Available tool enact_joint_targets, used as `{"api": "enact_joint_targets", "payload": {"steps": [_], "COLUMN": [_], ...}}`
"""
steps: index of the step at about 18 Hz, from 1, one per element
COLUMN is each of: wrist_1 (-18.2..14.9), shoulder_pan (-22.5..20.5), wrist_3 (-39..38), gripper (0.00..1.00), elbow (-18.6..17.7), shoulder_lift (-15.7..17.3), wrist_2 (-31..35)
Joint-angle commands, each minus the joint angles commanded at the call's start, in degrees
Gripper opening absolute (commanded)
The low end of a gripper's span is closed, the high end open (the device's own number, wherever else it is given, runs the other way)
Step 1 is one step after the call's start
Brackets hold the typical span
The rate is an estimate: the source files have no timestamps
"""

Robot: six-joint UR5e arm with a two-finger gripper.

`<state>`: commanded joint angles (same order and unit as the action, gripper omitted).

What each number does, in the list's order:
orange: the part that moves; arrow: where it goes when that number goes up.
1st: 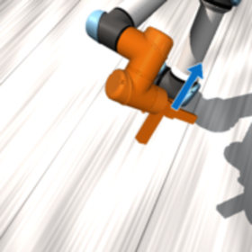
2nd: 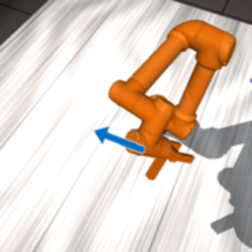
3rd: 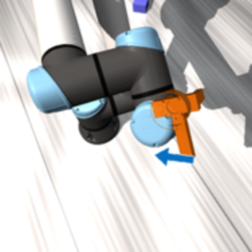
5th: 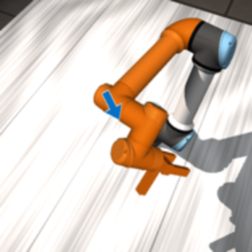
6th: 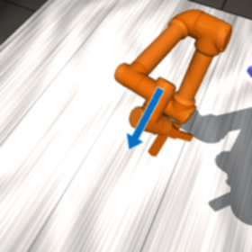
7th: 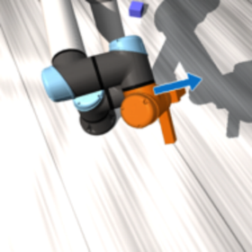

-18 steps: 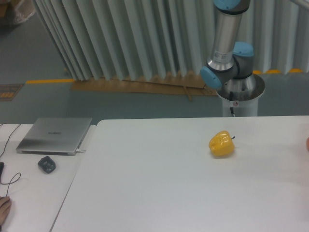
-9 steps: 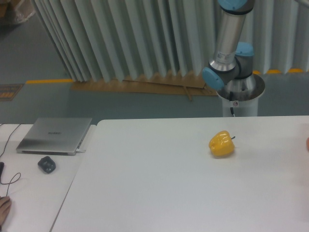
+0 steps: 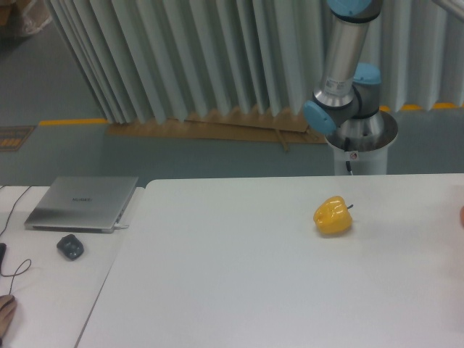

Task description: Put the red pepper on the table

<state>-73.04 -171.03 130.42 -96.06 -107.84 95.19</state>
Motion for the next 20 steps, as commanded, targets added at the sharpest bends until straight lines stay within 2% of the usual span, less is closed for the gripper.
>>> {"api": "enact_joint_targets", "payload": {"steps": [3, 20], "wrist_1": [0.09, 0.79], "shoulder_pan": [-0.44, -1.5], "wrist_3": [4.93, 6.25], "gripper": [1.0, 1.0], "elbow": [0.17, 0.18], "shoulder_lift": [-0.62, -1.32], "wrist_2": [0.09, 0.09]}}
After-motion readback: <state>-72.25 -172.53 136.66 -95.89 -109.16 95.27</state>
